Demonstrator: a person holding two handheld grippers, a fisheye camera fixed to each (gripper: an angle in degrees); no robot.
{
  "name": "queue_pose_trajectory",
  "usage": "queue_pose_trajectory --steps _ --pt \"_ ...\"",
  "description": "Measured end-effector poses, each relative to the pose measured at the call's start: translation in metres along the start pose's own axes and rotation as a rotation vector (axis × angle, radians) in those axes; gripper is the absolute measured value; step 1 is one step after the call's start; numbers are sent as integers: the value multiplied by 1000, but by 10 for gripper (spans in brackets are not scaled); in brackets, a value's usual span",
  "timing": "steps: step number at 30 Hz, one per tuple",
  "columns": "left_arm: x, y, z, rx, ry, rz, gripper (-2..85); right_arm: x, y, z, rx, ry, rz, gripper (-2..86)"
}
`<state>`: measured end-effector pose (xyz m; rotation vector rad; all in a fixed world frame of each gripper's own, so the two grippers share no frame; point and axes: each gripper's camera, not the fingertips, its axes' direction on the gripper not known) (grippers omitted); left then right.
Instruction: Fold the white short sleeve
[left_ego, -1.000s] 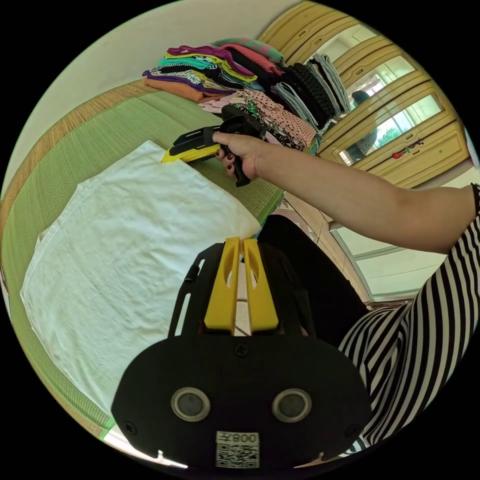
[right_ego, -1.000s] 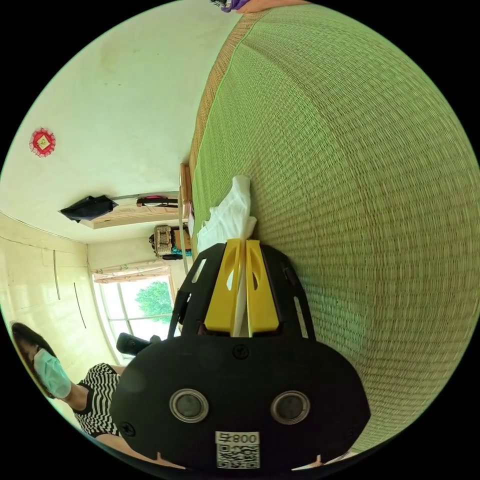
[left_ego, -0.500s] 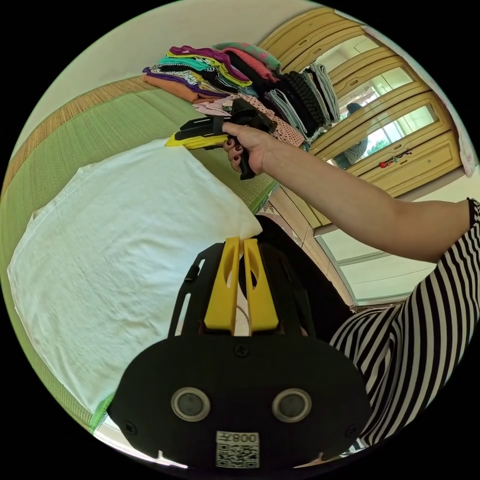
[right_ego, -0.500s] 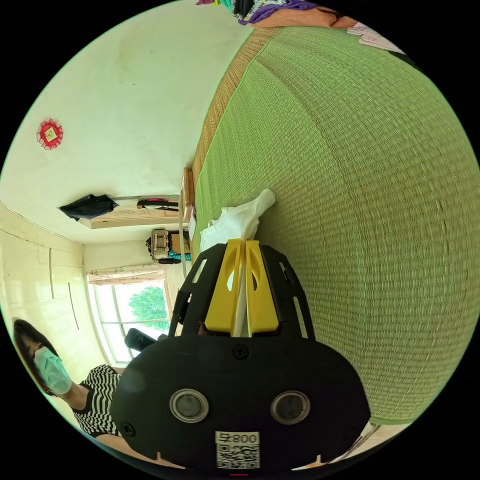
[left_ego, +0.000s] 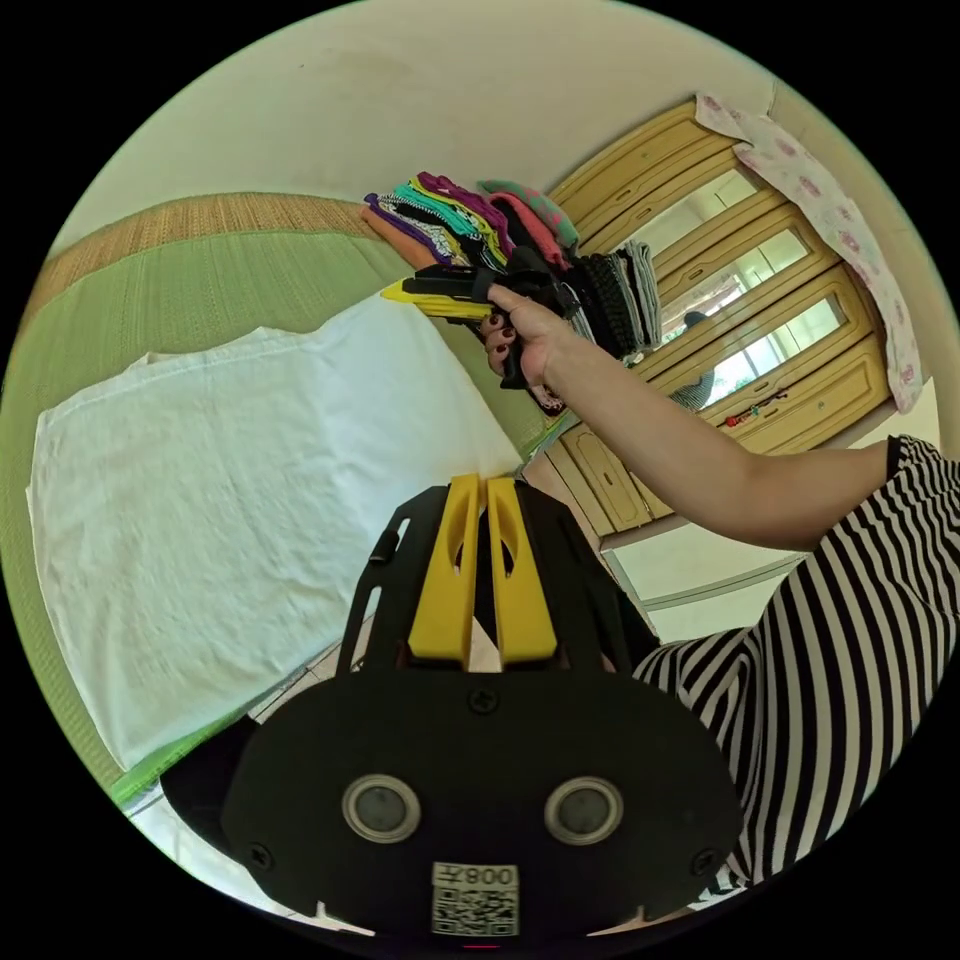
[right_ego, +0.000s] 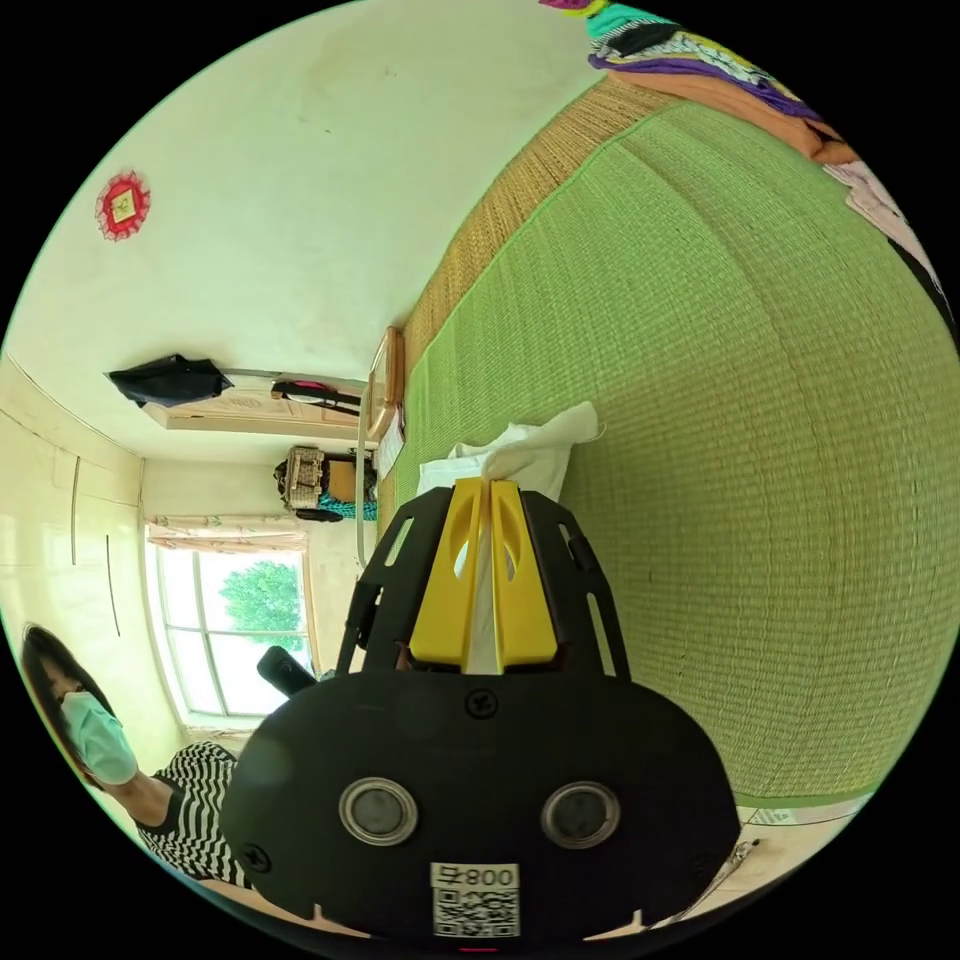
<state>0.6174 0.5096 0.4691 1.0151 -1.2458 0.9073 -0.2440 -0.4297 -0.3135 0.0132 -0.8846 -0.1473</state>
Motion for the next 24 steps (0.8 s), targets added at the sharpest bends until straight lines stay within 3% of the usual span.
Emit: queue_pose_trajectory --steps 13,24 --pt "-176 214 -76 345 80 -283 9 -228 -29 181 -161 105 -279 12" --pt "-321 386 -81 482 109 -551 7 -334 -44 390 -385 304 -336 13"
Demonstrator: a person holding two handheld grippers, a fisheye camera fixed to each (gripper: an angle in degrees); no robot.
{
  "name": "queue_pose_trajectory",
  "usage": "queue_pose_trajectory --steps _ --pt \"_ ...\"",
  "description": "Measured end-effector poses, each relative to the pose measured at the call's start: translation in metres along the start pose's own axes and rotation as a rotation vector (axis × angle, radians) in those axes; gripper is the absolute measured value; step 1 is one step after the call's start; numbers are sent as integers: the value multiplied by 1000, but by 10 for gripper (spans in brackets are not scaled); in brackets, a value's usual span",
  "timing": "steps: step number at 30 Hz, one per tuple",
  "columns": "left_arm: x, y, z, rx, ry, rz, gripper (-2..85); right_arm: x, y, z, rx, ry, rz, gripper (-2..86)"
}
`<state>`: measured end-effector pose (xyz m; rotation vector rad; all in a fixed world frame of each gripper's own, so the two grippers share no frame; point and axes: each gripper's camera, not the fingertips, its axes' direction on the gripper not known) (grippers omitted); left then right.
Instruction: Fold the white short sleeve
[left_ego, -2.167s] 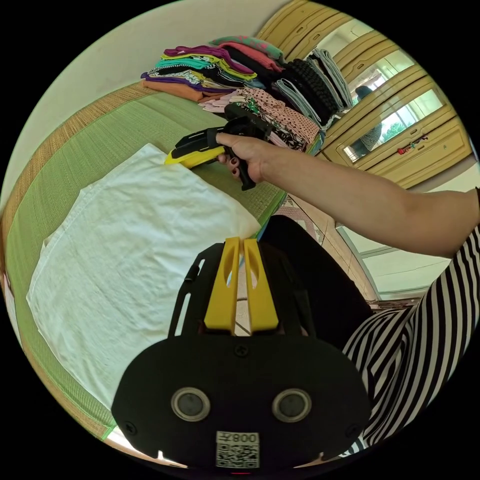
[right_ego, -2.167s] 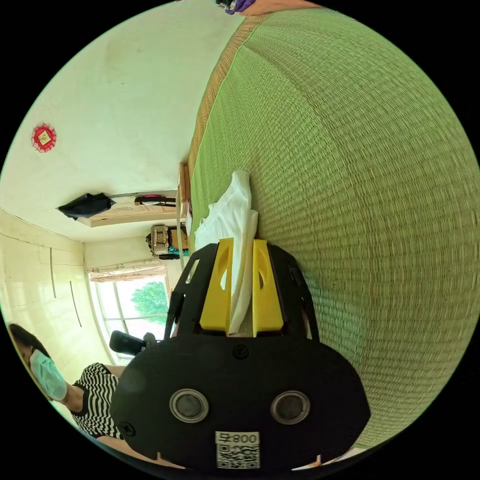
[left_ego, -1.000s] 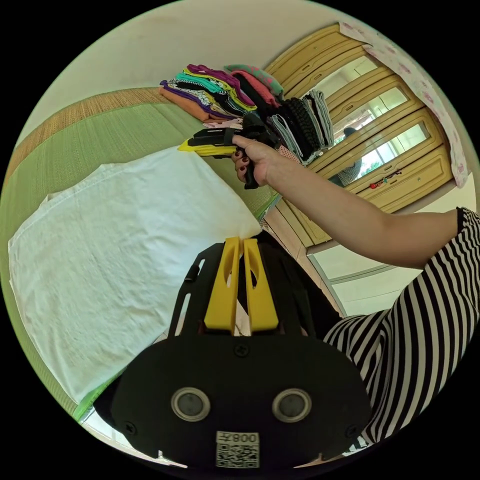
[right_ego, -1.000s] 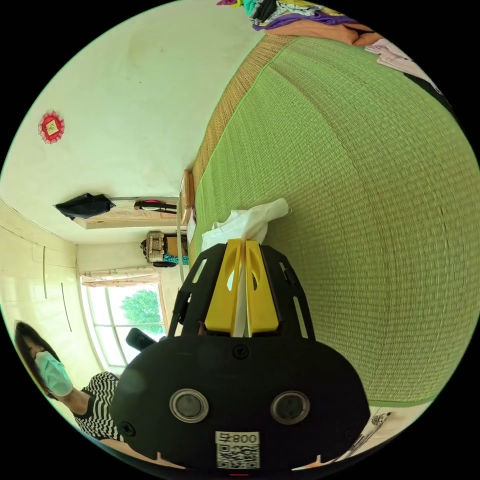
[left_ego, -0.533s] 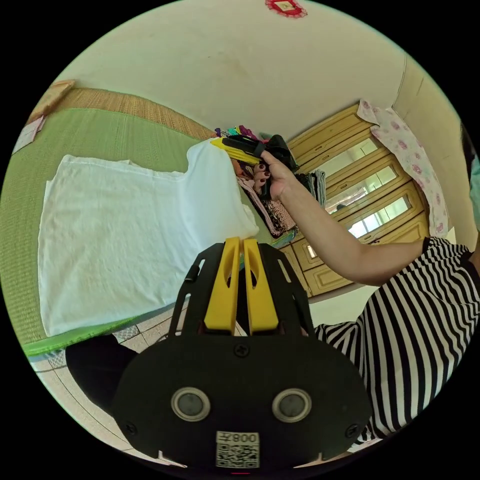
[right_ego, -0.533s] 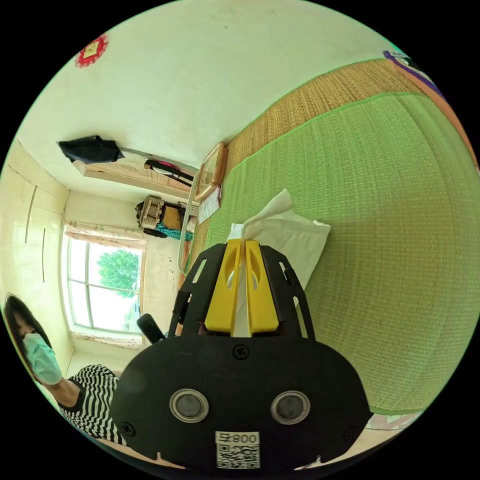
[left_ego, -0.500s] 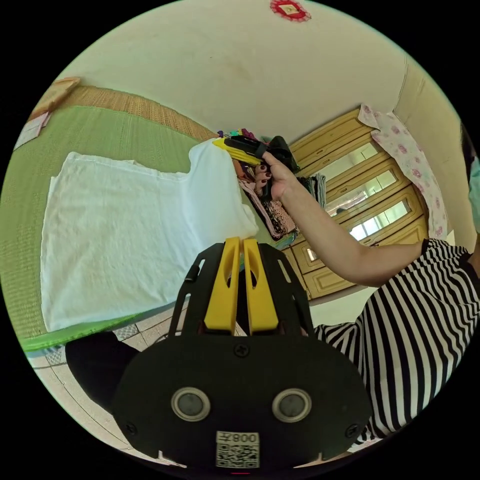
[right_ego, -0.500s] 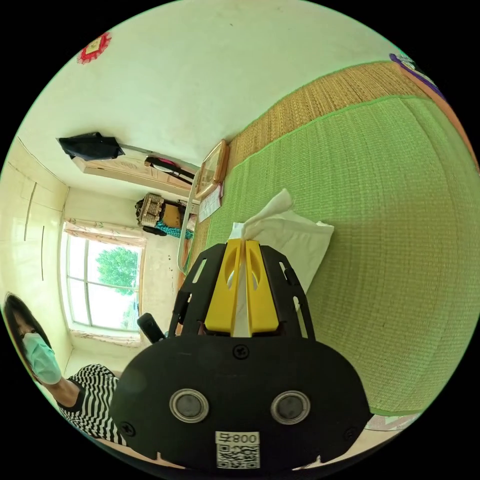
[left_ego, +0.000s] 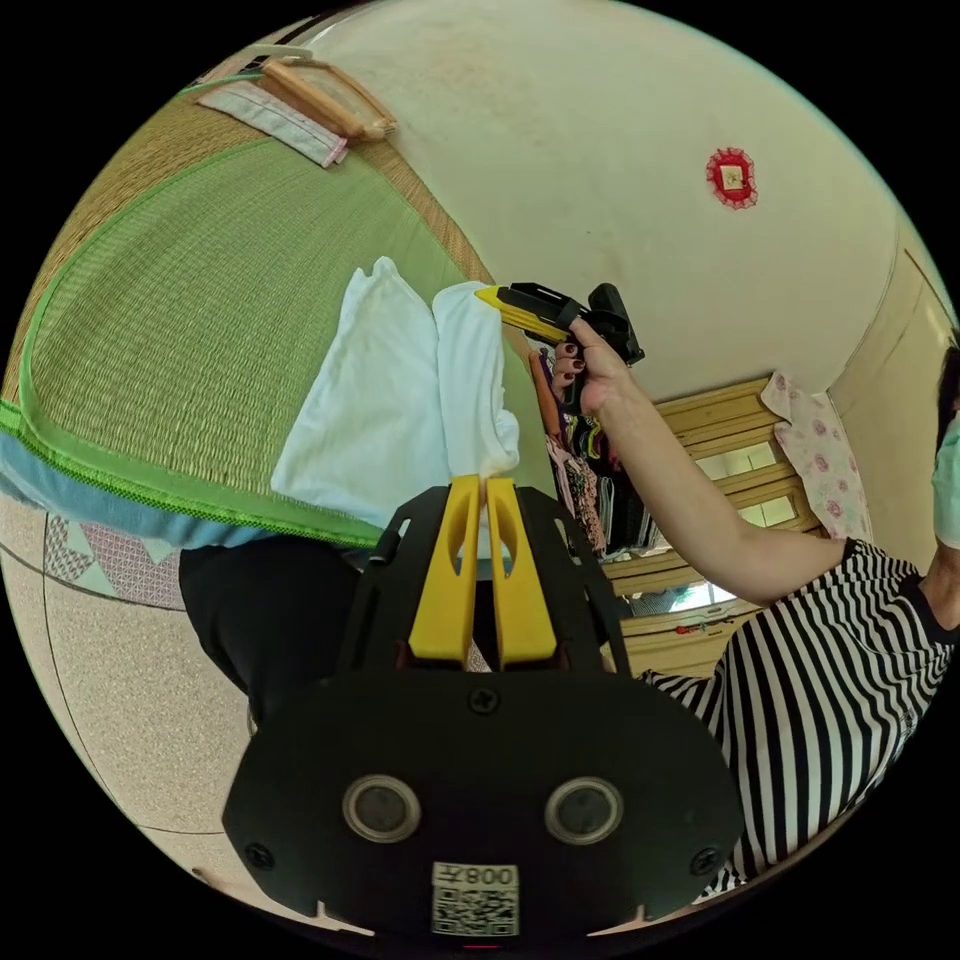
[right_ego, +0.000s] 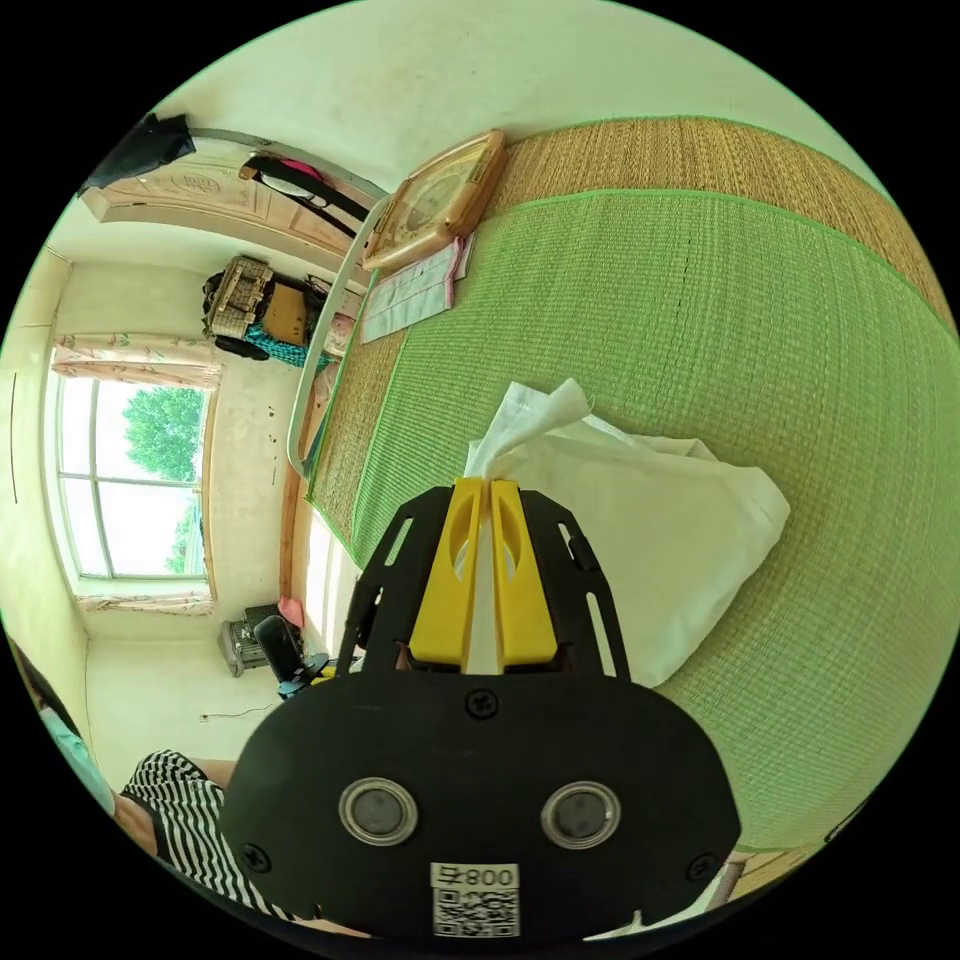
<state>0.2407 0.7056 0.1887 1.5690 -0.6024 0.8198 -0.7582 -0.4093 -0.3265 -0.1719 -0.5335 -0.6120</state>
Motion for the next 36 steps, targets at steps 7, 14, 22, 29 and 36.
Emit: queue_pose_trajectory --steps 7,14,22,29,36 --pt "-108 28 -18 33 56 -124 7 -53 -53 61 -94 84 -1 13" --pt "-195 49 -25 38 115 -227 8 -78 -86 104 -153 130 29 14" --pt "-268 74 -25 61 214 -321 10 -109 -108 127 -177 165 31 24" --pt "-303 89 -25 62 220 -325 8 -133 -111 127 -160 141 -2 26" --pt "-322 101 -26 66 203 -326 7 -136 -108 136 -177 105 22 25"
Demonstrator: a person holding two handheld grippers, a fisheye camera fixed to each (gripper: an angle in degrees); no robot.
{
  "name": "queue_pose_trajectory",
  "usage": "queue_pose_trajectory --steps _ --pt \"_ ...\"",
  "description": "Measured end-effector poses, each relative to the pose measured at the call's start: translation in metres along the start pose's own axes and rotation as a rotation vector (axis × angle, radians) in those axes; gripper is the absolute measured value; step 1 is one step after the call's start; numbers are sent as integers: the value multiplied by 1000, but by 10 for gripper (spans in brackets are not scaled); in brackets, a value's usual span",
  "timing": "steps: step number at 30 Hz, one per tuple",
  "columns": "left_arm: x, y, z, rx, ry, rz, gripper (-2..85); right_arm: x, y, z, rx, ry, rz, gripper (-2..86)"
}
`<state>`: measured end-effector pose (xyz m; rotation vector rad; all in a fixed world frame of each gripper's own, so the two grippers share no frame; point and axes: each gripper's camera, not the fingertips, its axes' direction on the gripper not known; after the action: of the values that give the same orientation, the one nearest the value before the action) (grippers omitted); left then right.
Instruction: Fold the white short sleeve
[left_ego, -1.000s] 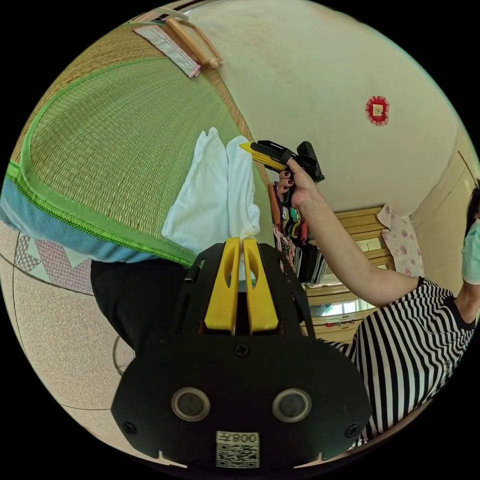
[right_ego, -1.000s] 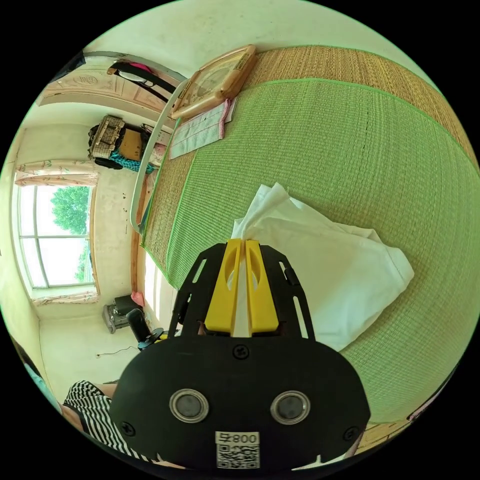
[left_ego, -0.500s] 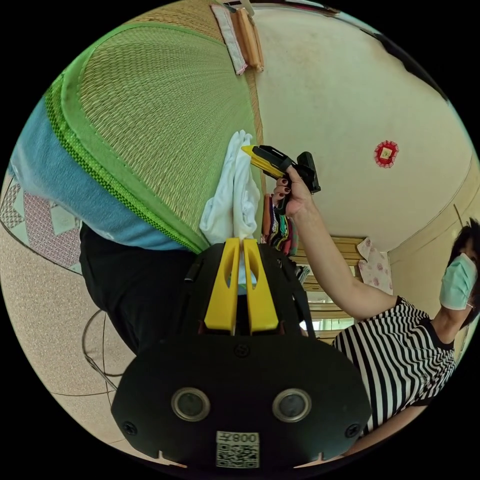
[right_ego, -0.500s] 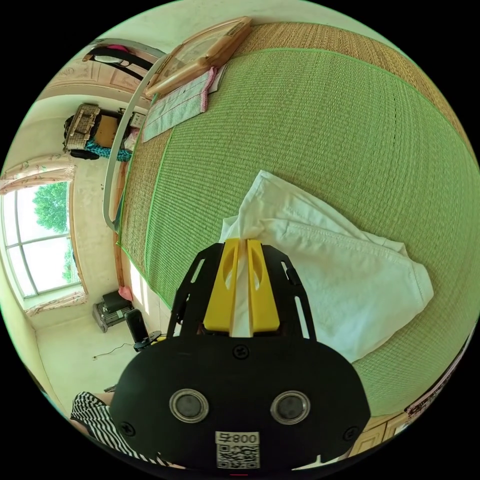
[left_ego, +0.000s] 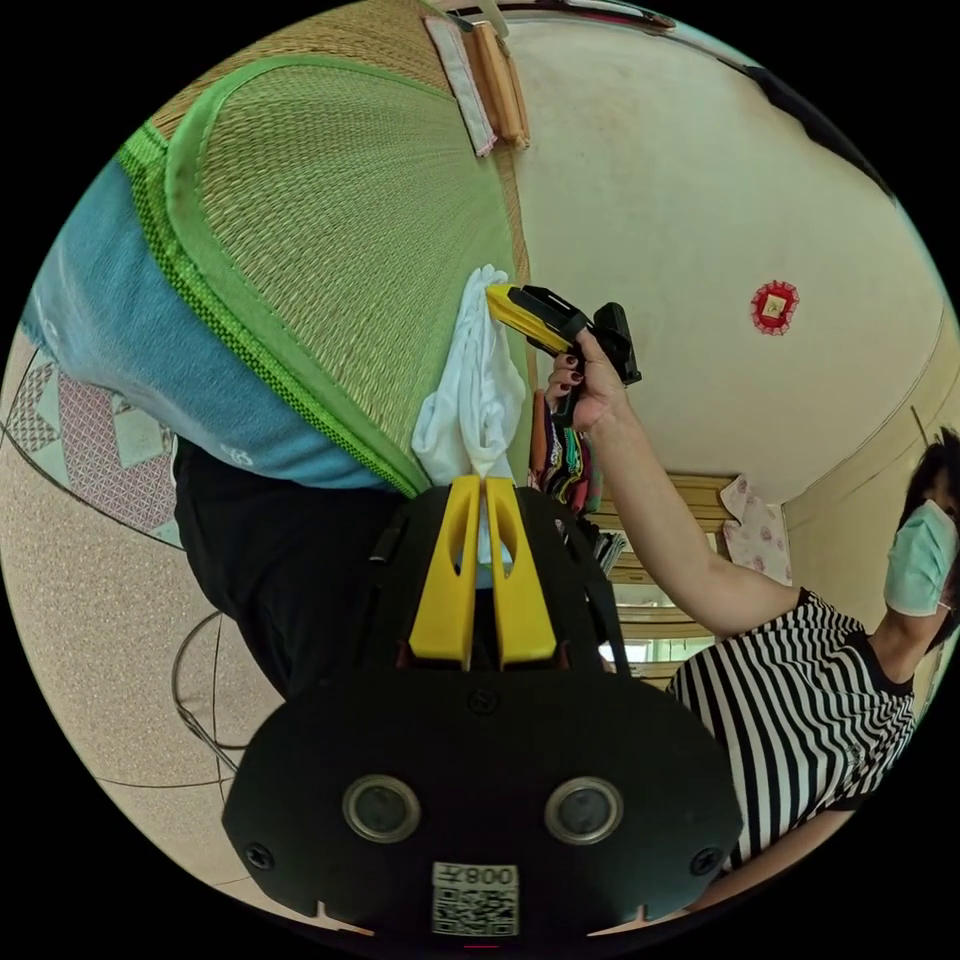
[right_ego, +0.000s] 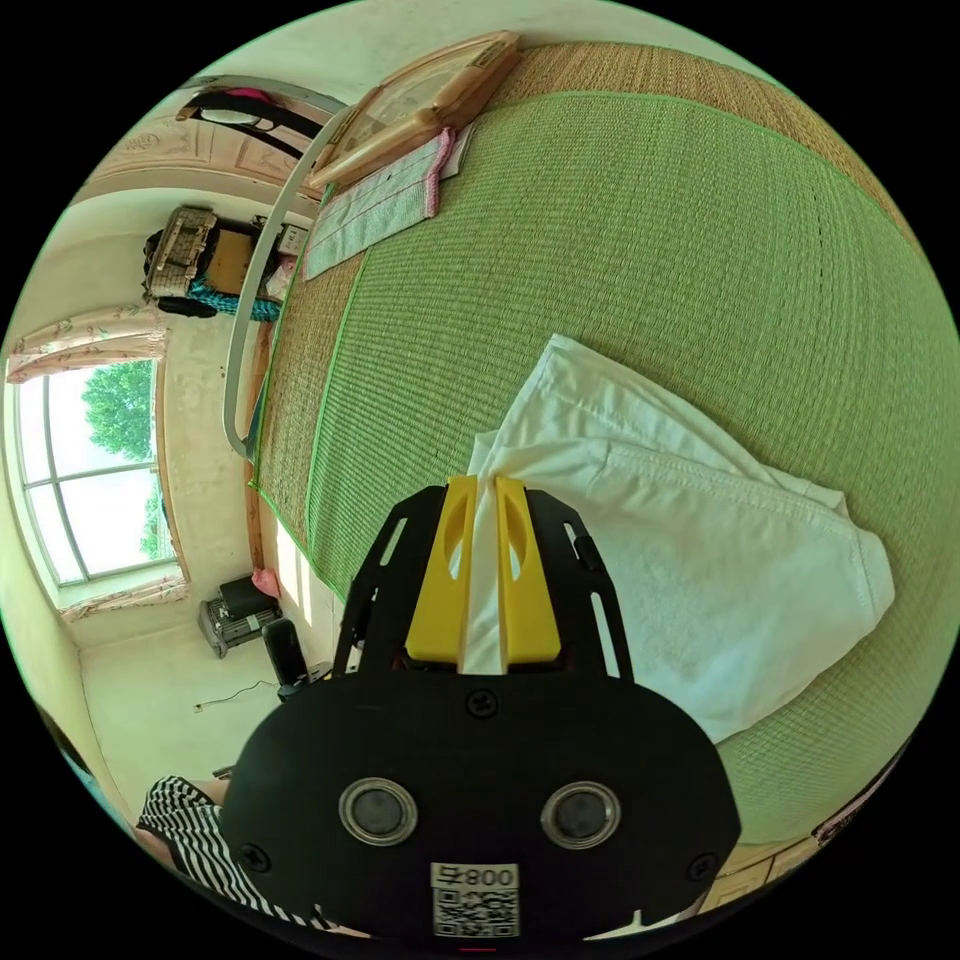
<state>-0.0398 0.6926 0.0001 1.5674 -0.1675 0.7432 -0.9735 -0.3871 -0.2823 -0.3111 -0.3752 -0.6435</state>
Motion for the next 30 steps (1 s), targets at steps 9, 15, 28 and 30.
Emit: queue_pose_trajectory --steps 9,15,28,30 --pt "-7 6 0 10 -36 19 8 -6 16 -1 2 -20 -13 30" --pt "2 12 -6 39 -84 41 15 -5 40 -16 37 -51 -36 35" --pt "70 -8 29 -64 -440 230 16 19 192 -74 82 -78 -153 66" --pt "78 -10 30 -59 -458 242 13 28 226 -82 82 -58 -158 72"
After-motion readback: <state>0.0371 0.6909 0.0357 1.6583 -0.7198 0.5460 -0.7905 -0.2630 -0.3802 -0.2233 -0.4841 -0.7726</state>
